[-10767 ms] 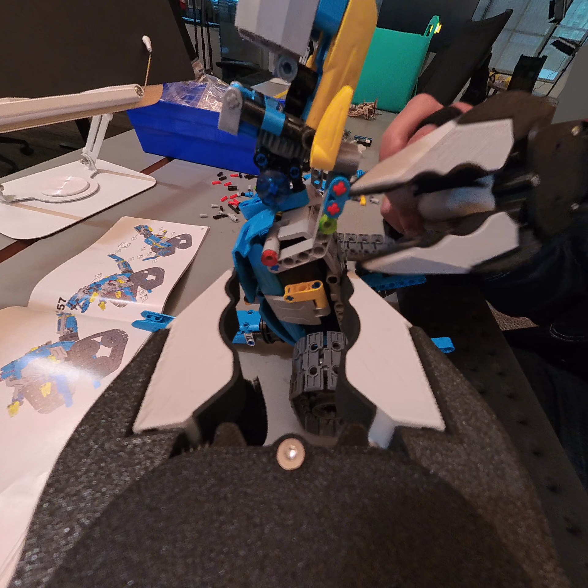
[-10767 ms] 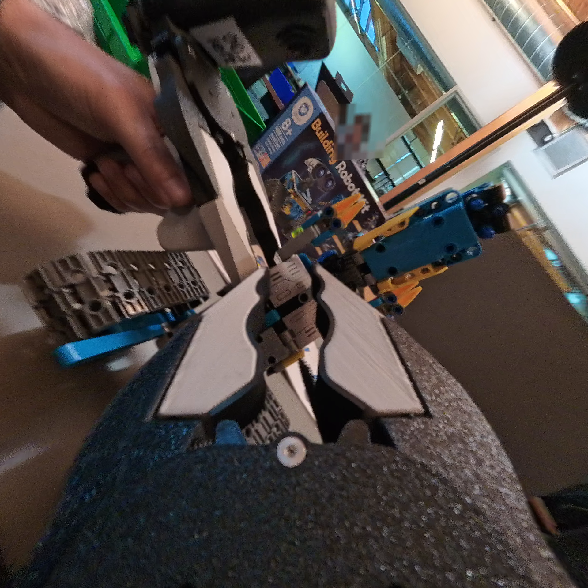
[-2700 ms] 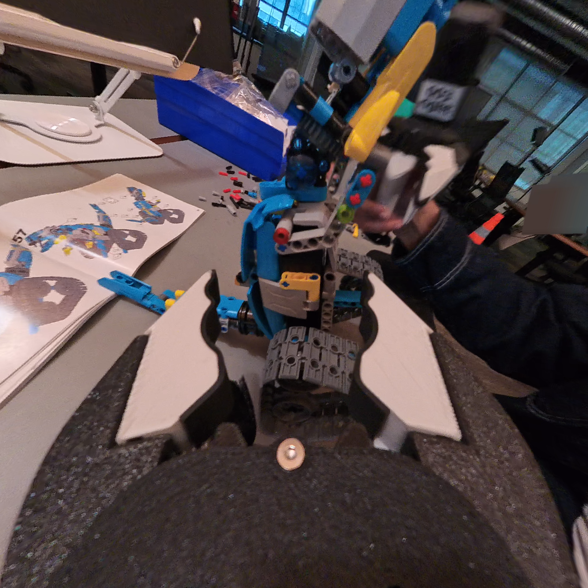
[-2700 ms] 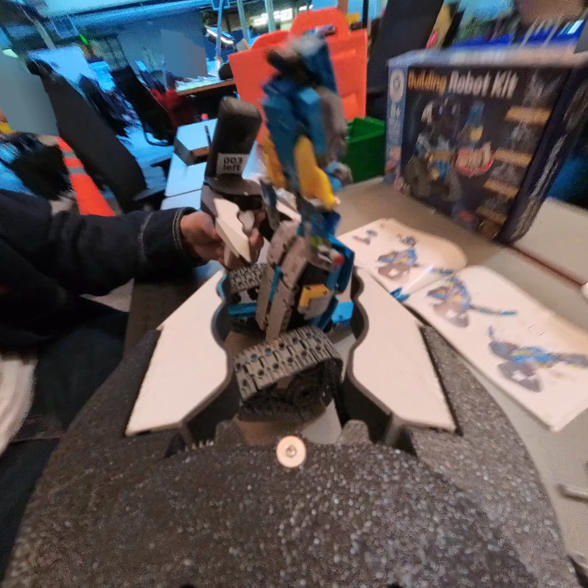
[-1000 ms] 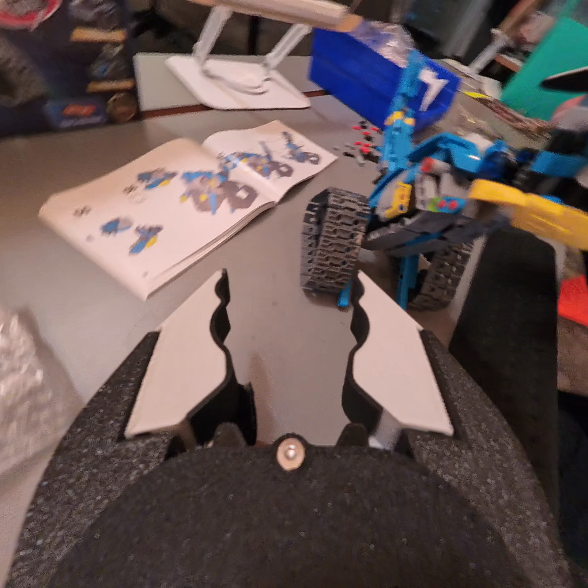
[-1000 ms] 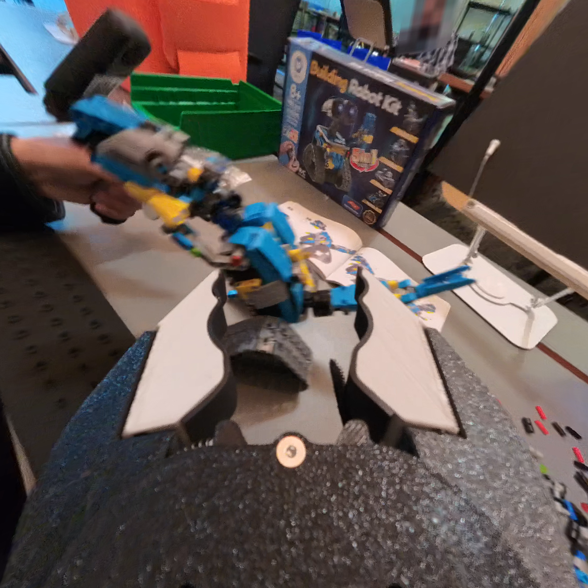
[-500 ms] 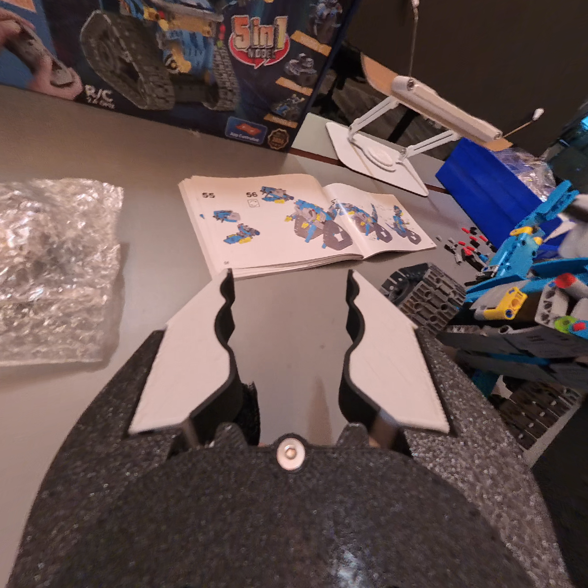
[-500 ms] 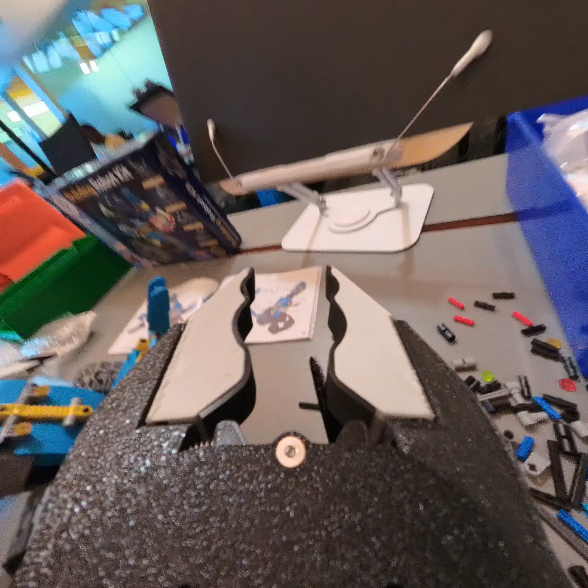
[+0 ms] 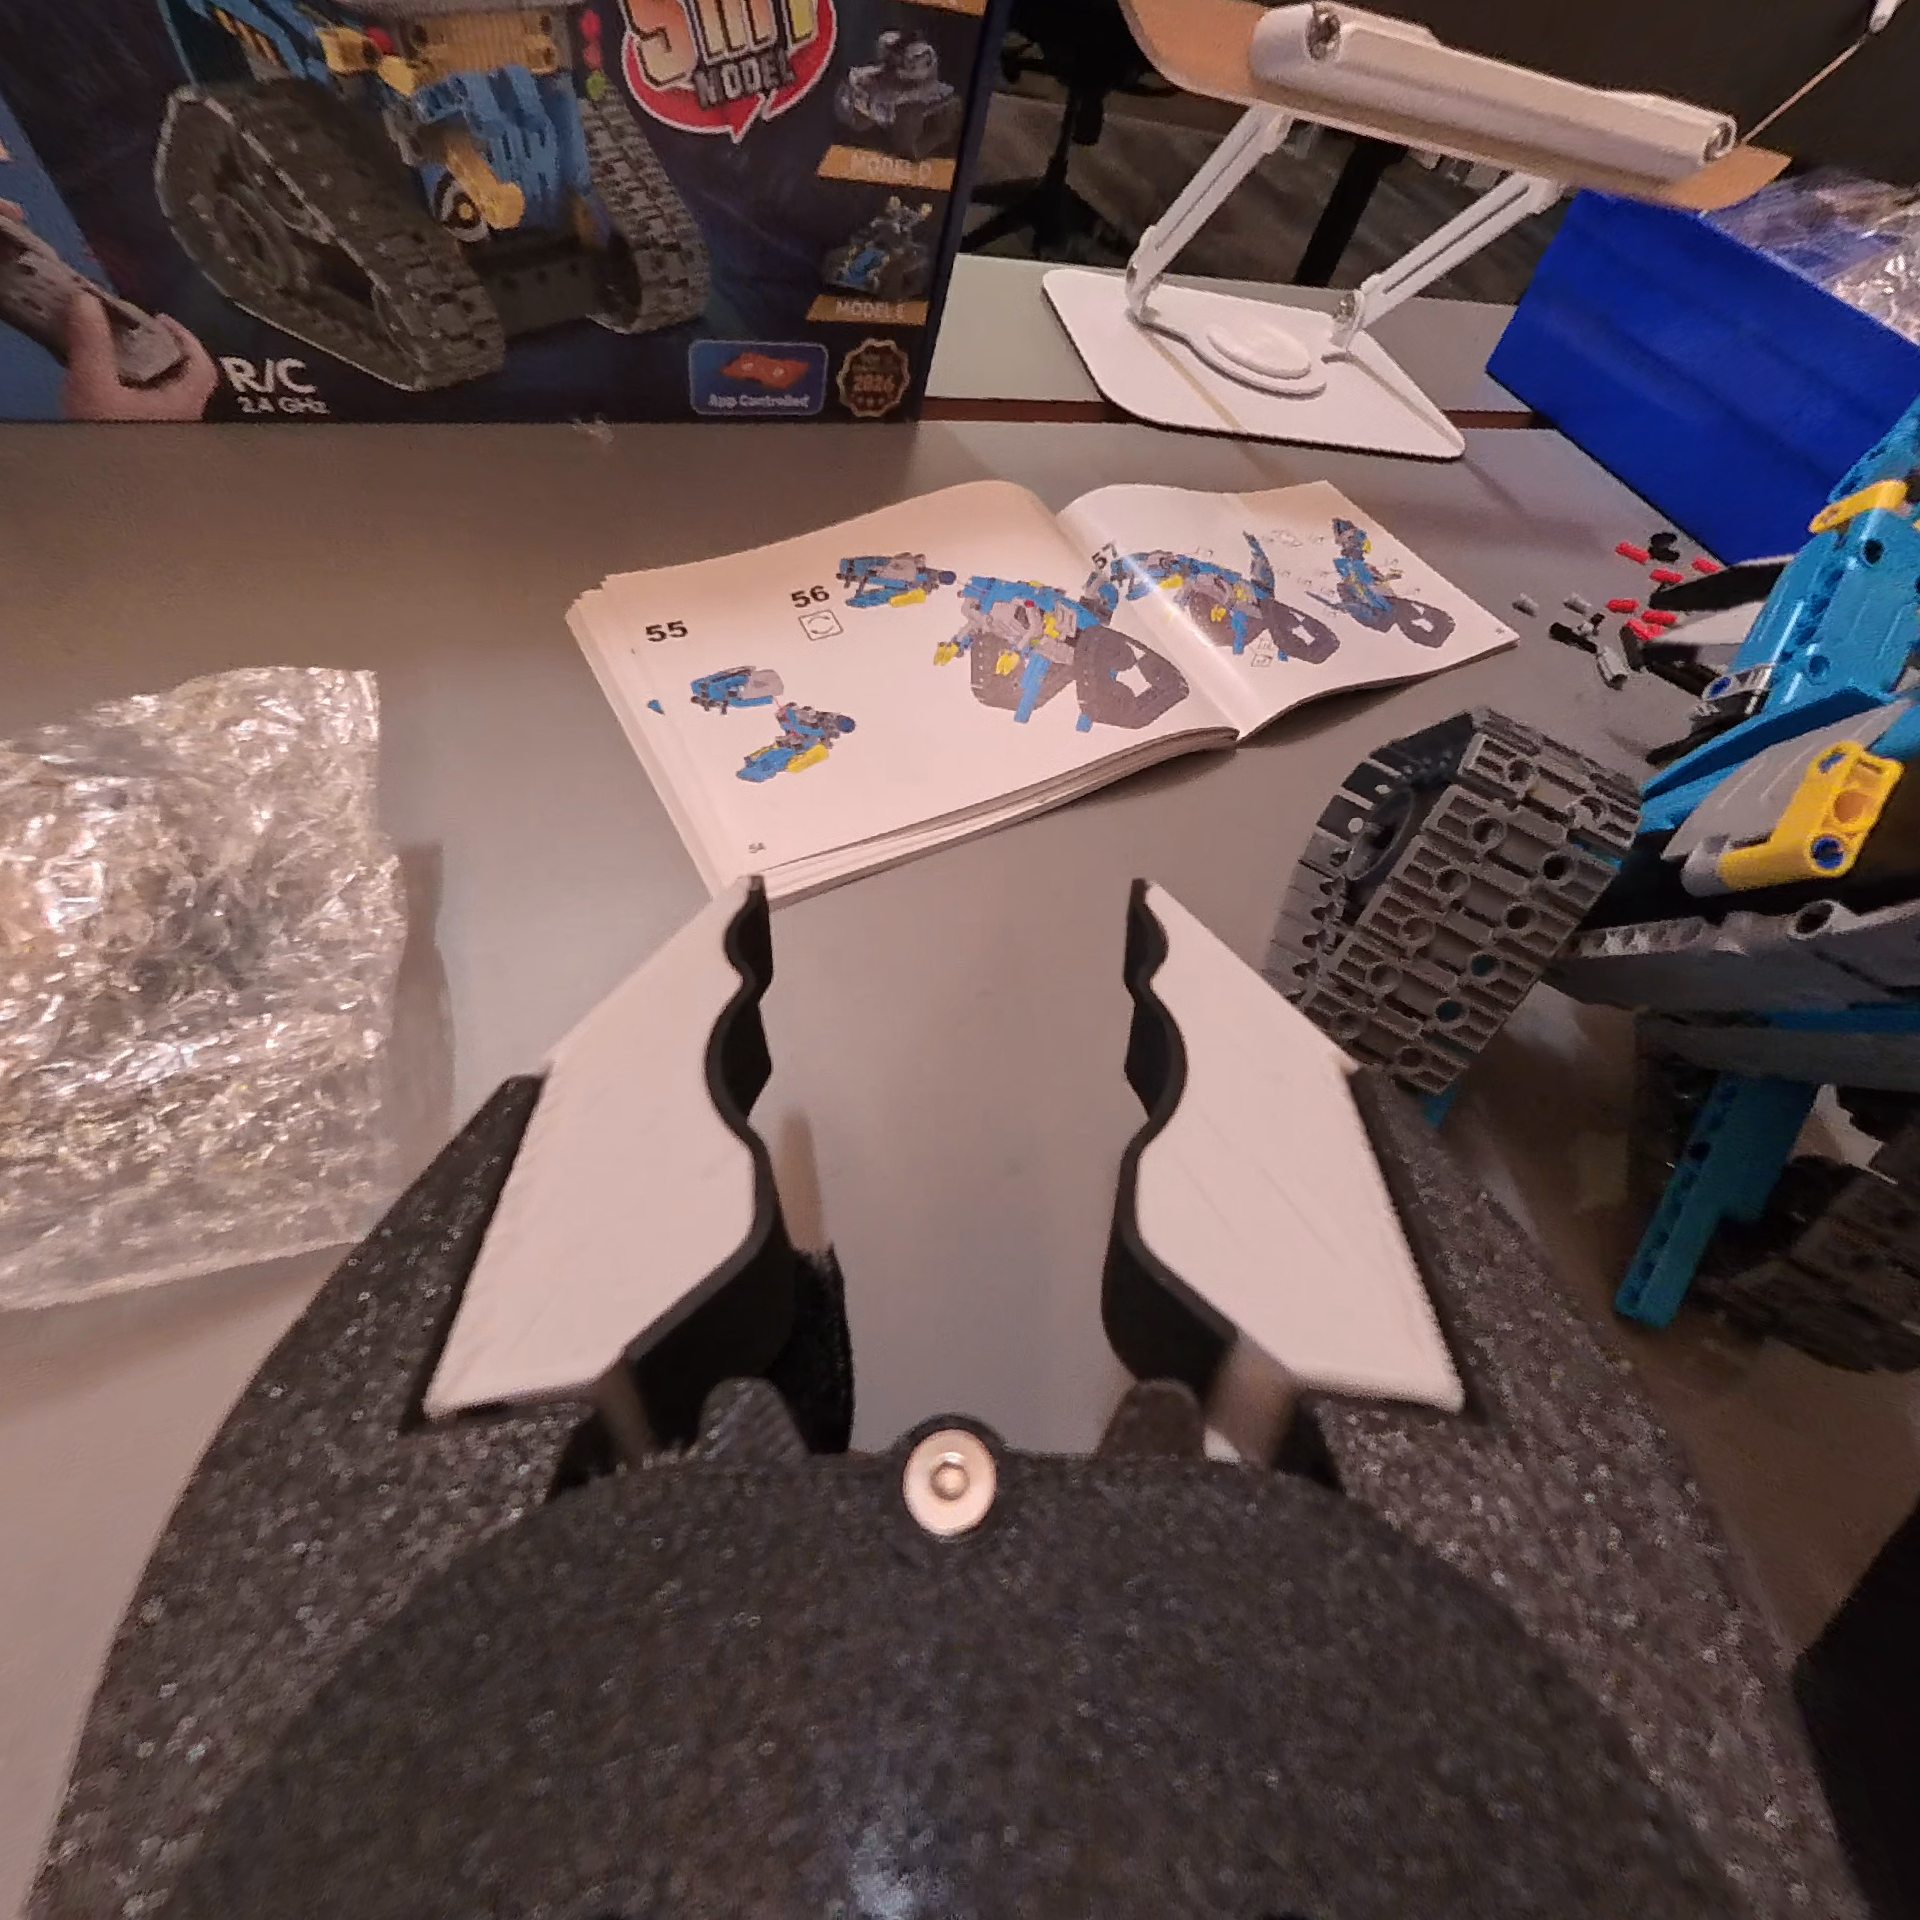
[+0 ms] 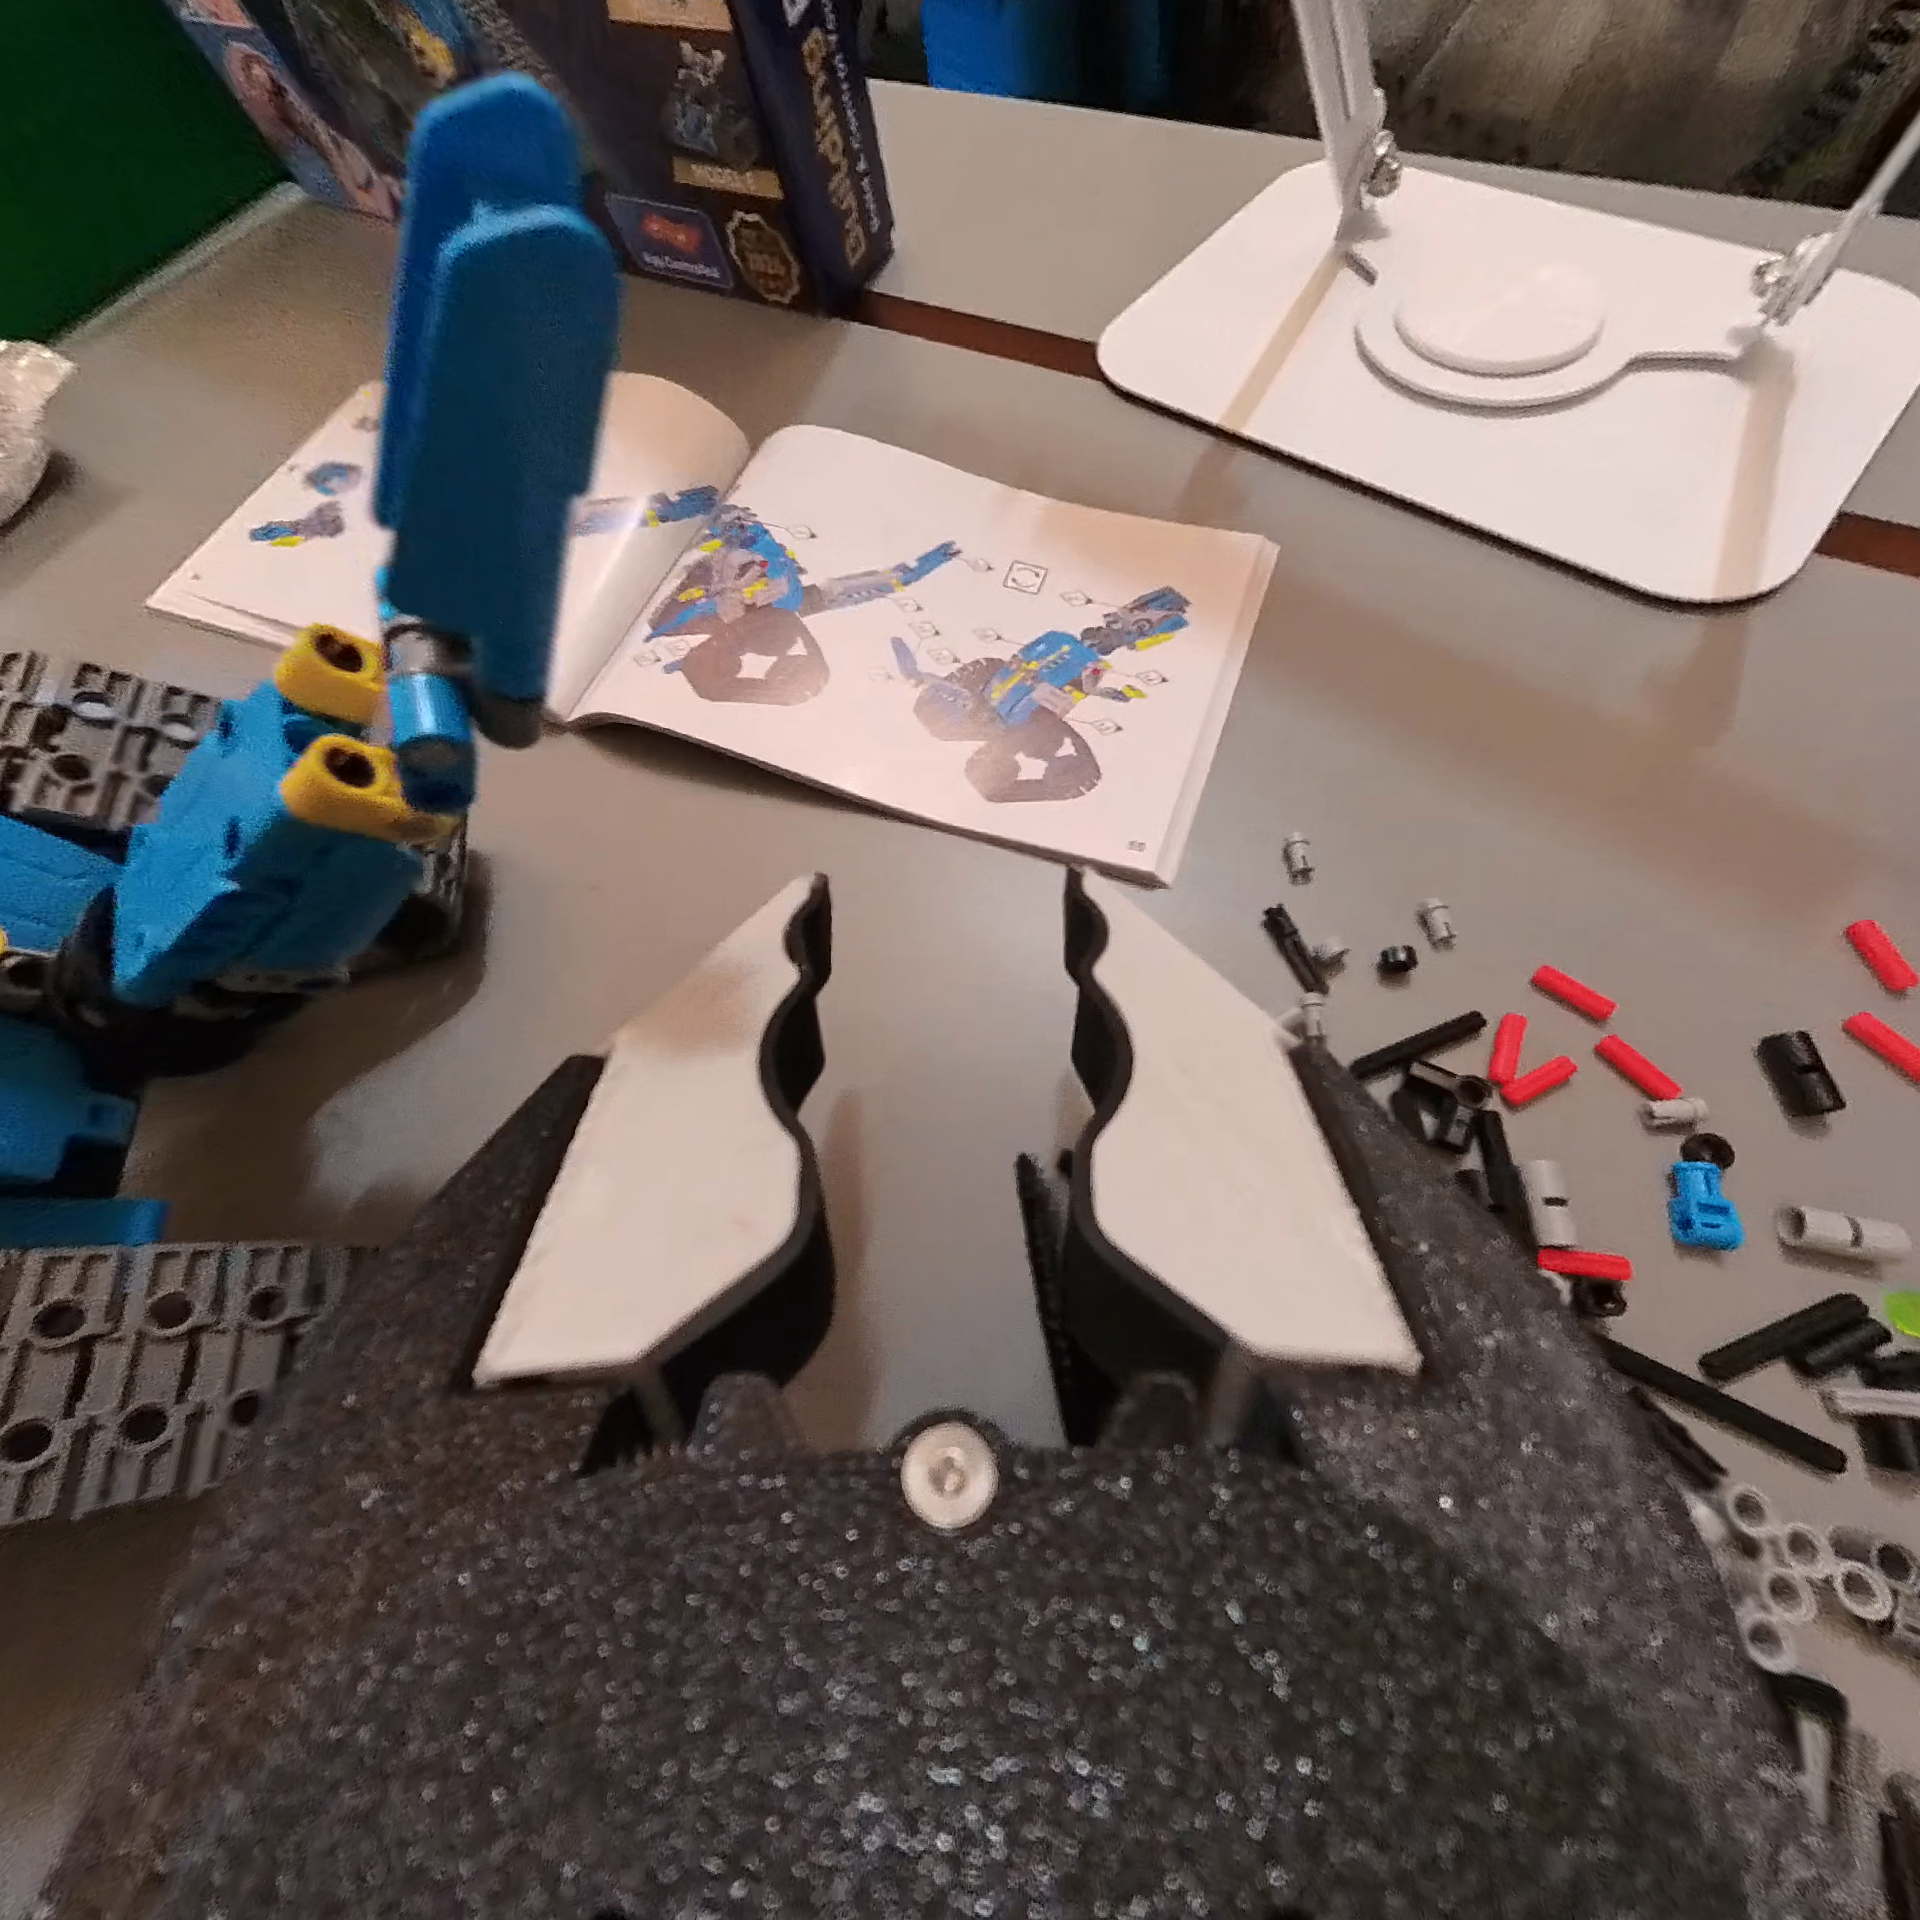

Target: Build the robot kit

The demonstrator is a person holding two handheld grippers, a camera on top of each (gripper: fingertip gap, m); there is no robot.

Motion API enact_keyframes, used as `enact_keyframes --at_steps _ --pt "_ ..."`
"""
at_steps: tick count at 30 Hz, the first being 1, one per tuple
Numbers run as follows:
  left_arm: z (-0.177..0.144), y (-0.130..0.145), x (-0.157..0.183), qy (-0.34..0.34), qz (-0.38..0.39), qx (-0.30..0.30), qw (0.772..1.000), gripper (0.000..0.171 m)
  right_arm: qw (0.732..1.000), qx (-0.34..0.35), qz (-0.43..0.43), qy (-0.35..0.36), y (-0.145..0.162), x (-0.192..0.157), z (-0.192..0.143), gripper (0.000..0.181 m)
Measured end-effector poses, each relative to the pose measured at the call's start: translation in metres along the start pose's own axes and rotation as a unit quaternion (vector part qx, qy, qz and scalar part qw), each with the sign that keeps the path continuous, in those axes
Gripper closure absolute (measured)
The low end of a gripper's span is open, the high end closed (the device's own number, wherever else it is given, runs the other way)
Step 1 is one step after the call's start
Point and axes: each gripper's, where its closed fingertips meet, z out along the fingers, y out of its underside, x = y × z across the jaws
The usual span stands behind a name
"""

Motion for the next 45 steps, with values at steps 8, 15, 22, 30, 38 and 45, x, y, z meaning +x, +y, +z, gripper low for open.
enact_keyframes --at_steps 8,15,22,30,38,45 --pt "0.008 0.010 0.013 0.020 0.022 -0.030 0.999 0.103 0.999 -0.014 -0.035 -0.002 0.003 -0.010 -0.002 0.139" --pt "0.010 0.011 0.009 0.012 0.028 -0.033 0.999 0.103 0.999 -0.033 -0.036 0.003 0.011 -0.004 0.002 0.140" --pt "0.010 0.011 0.013 0.014 0.038 -0.035 0.999 0.103 0.999 -0.024 -0.042 0.011 0.006 -0.001 -0.001 0.140" --pt "-0.020 -0.011 0.006 0.000 0.005 0.020 1.000 0.106 0.996 0.029 -0.055 0.066 -0.020 0.018 -0.024 0.146" --pt "-0.224 0.037 -0.088 -0.132 -0.033 0.022 0.990 0.104 0.968 0.200 -0.049 0.141 -0.070 -0.006 -0.136 0.146" --pt "-0.286 0.118 -0.195 -0.138 -0.054 -0.102 0.984 0.089 0.947 0.280 -0.102 -0.121 -0.082 -0.254 -0.176 0.149"
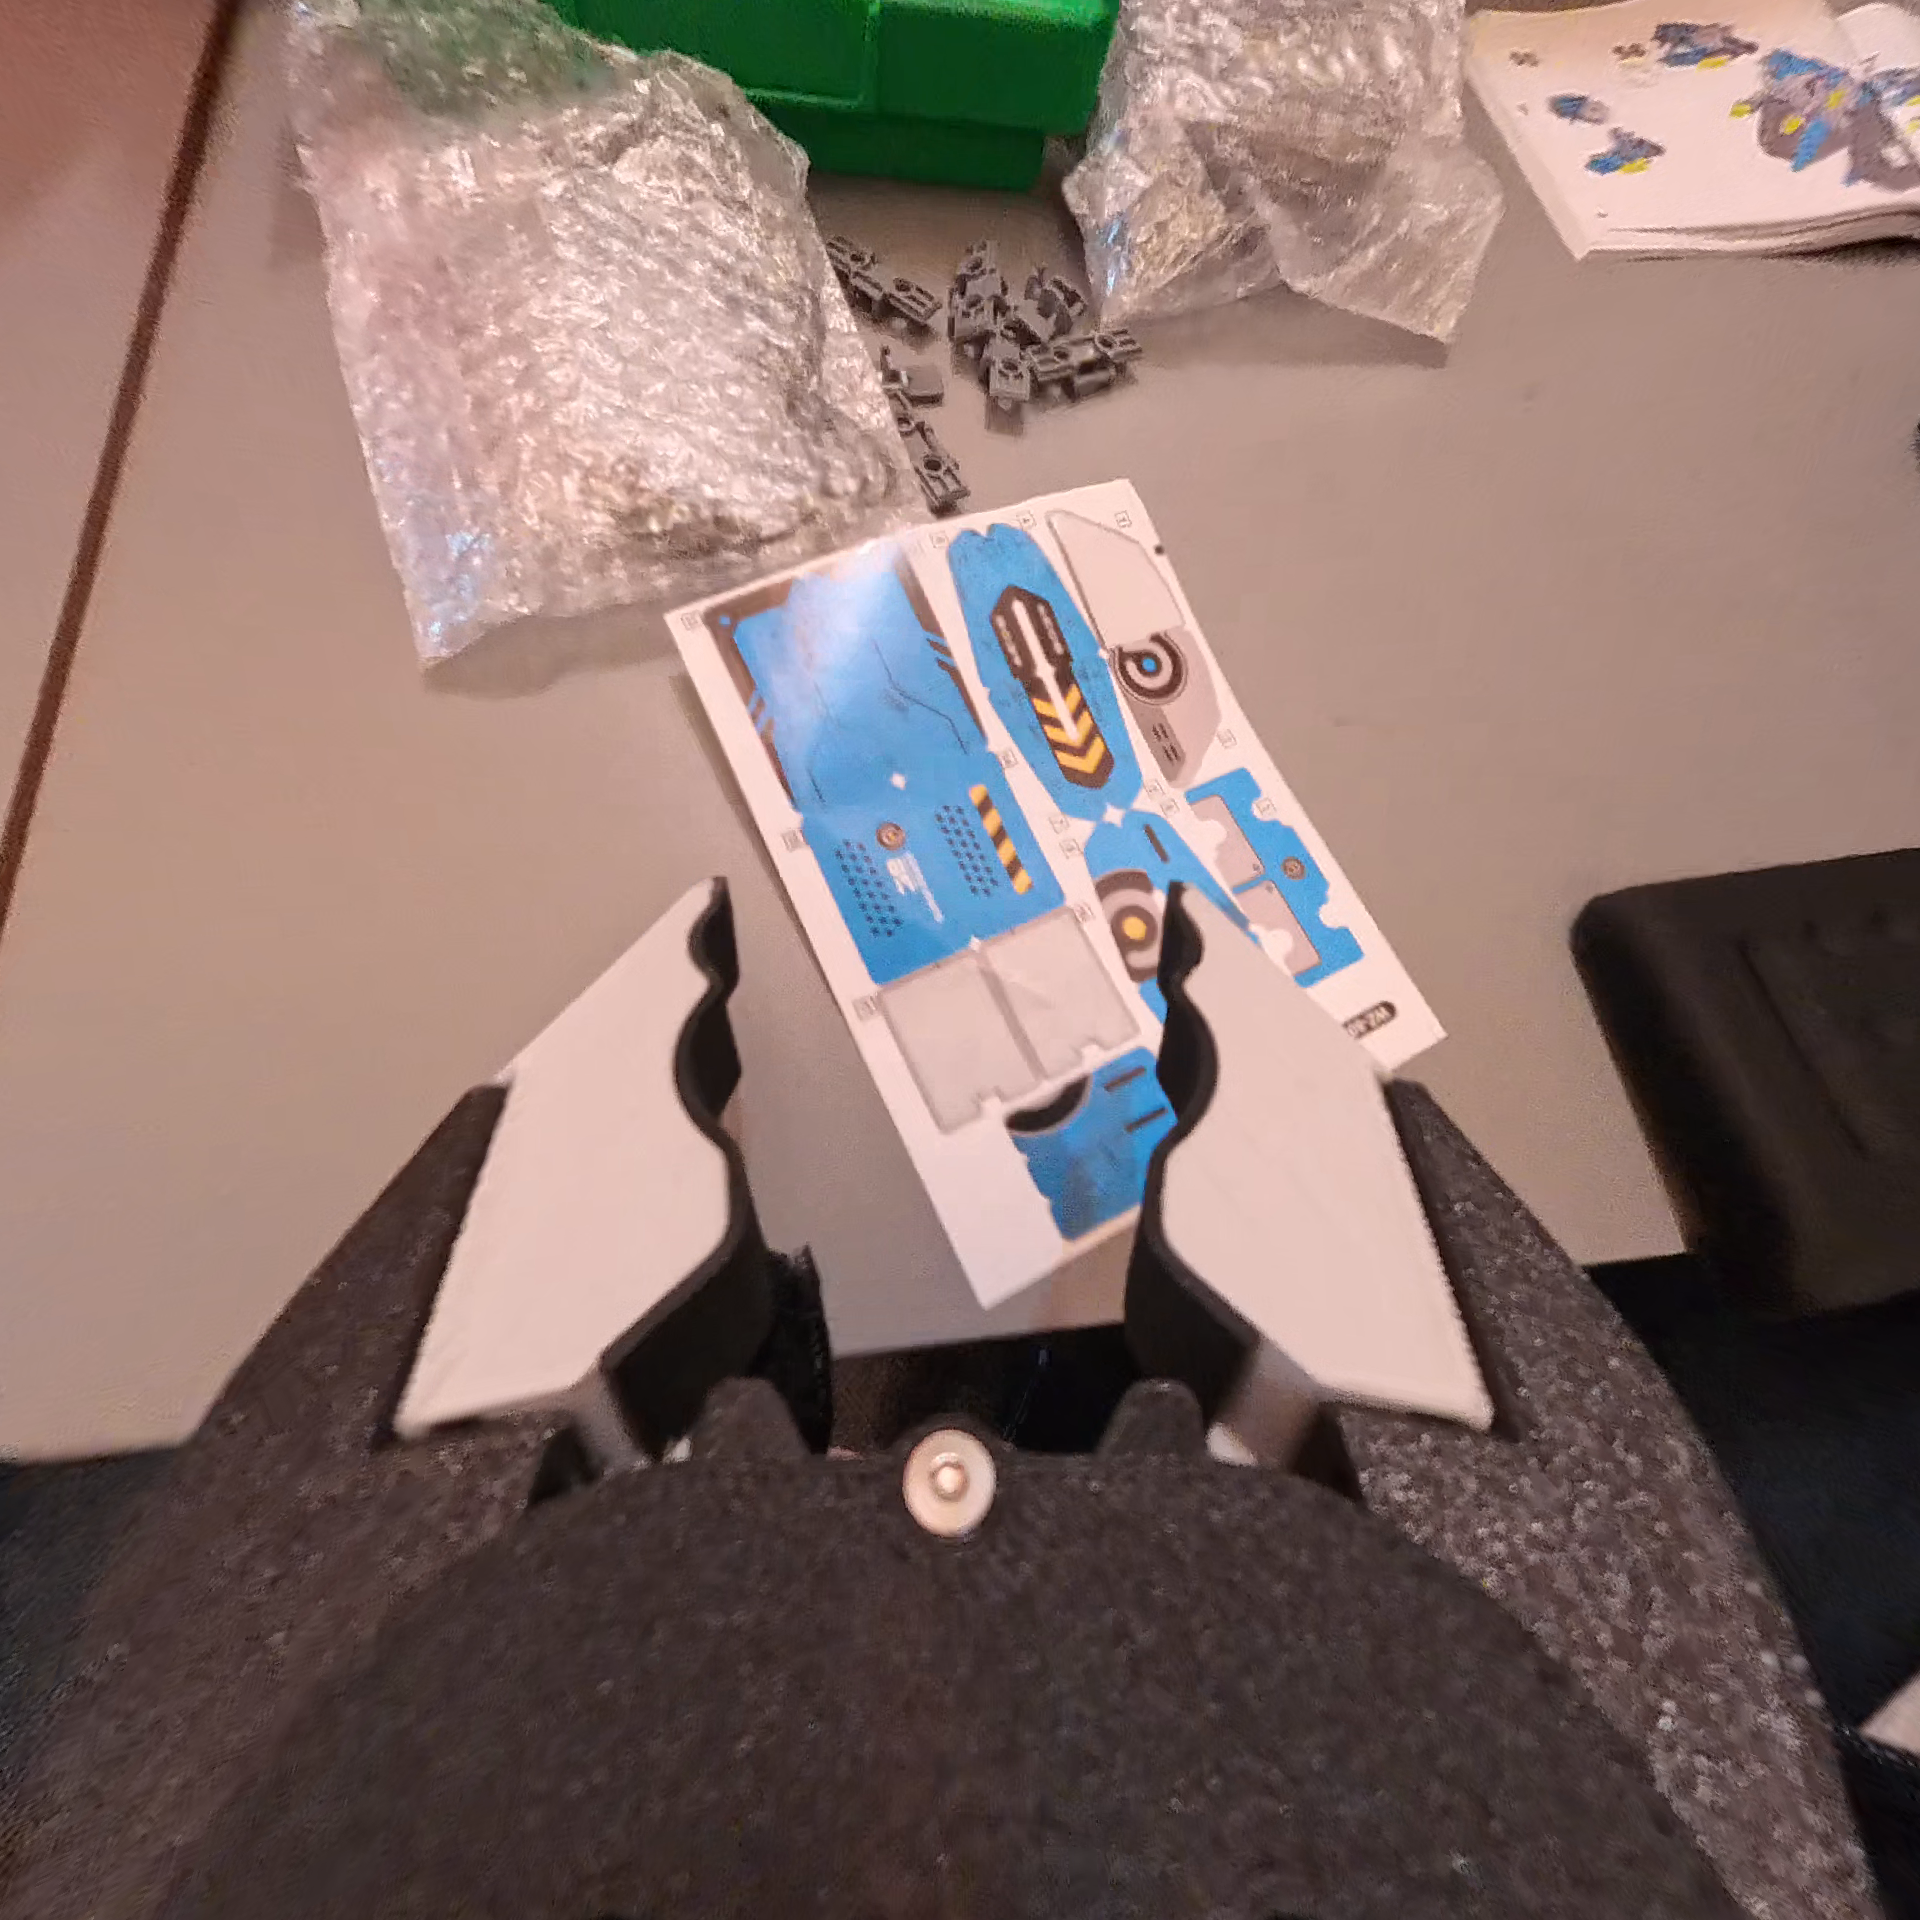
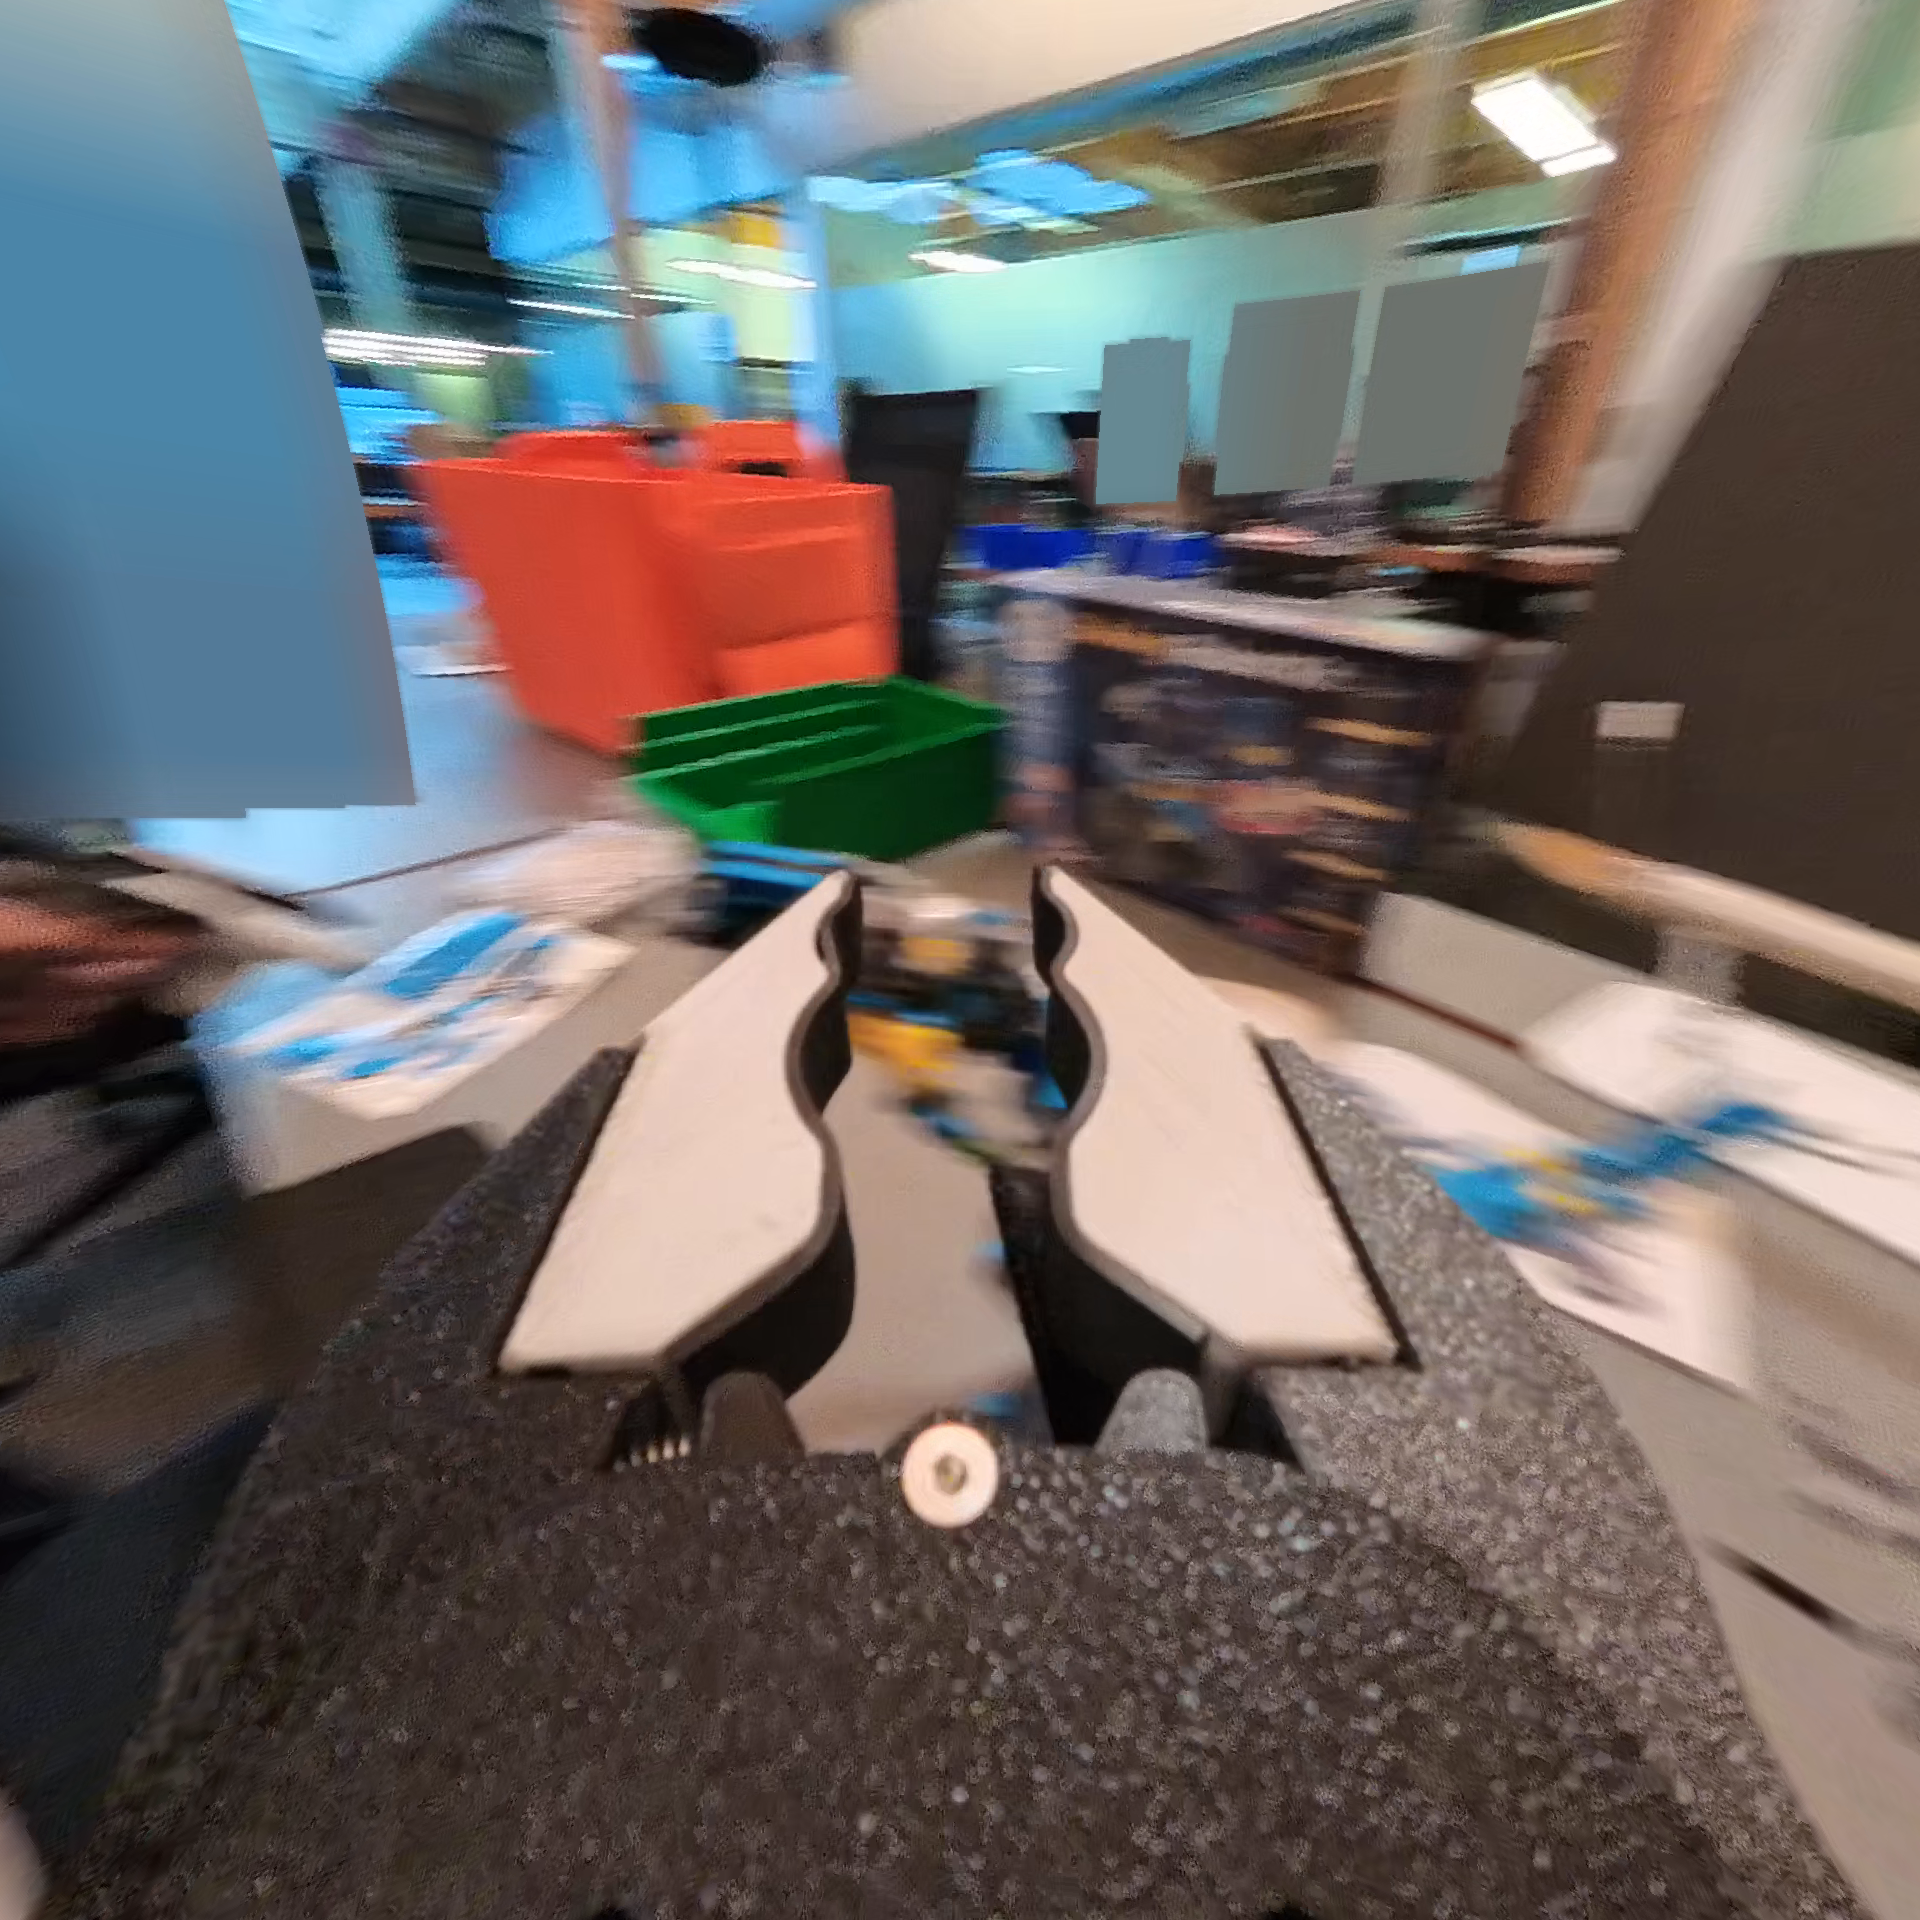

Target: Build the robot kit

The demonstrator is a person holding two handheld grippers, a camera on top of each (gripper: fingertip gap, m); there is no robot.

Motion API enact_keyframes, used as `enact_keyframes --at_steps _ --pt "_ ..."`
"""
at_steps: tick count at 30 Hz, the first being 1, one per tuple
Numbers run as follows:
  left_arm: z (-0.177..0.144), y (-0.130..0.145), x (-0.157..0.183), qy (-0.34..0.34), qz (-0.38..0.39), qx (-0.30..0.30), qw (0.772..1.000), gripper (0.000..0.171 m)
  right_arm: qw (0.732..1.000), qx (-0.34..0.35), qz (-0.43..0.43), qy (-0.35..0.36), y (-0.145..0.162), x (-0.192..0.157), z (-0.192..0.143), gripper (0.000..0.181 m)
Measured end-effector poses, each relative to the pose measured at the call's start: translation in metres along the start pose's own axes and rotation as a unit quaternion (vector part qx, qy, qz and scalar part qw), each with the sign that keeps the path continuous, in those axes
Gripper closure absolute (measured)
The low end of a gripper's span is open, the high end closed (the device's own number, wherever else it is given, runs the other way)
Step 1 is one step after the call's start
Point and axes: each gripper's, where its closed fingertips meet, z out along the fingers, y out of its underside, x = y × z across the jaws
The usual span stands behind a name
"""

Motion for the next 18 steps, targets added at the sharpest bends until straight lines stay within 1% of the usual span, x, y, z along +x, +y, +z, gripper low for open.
enact_keyframes --at_steps 2,3,5,6,7,8,10,11,13,15,17,18 --pt "0.010 -0.005 -0.008 0.037 -0.009 -0.013 0.999 0.089 0.990 -0.018 0.042 -0.135 0.010 -0.088 0.021 0.151" --pt "0.016 -0.004 -0.010 0.054 -0.017 -0.029 0.998 0.090 0.979 -0.046 0.066 -0.187 0.023 -0.125 0.031 0.151" --pt "0.025 0.001 -0.015 0.080 -0.035 -0.056 0.995 0.092 0.951 -0.130 0.088 -0.265 0.063 -0.188 0.052 0.145" --pt "0.027 0.002 -0.014 0.097 -0.046 -0.058 0.992 0.094 0.939 -0.160 0.074 -0.294 0.081 -0.212 0.061 0.141" --pt "0.026 0.000 -0.015 0.107 -0.059 -0.048 0.991 0.100 0.935 -0.177 0.049 -0.303 0.097 -0.228 0.073 0.145" --pt "0.025 0.000 -0.016 0.116 -0.072 -0.046 0.989 0.101 0.928 -0.201 0.023 -0.313 0.112 -0.240 0.085 0.152" --pt "0.023 -0.001 -0.016 0.138 -0.089 -0.037 0.986 0.102 0.892 -0.272 0.000 -0.362 0.142 -0.269 0.105 0.147" --pt "0.022 -0.001 -0.018 0.144 -0.100 -0.031 0.984 0.105 0.880 -0.296 -0.016 -0.372 0.153 -0.277 0.118 0.146" --pt "0.022 -0.003 -0.019 0.158 -0.122 -0.018 0.980 0.105 0.878 -0.295 -0.076 -0.370 0.165 -0.286 0.152 0.149" --pt "0.020 -0.004 -0.020 0.171 -0.141 -0.010 0.975 0.107 0.864 -0.312 -0.116 -0.378 0.179 -0.293 0.181 0.148" --pt "0.020 -0.007 -0.021 0.188 -0.168 -0.001 0.968 0.107 0.854 -0.332 -0.139 -0.376 0.193 -0.294 0.210 0.134" --pt "0.019 -0.008 -0.021 0.197 -0.182 0.003 0.963 0.107 0.854 -0.335 -0.147 -0.371 0.199 -0.292 0.224 0.137"
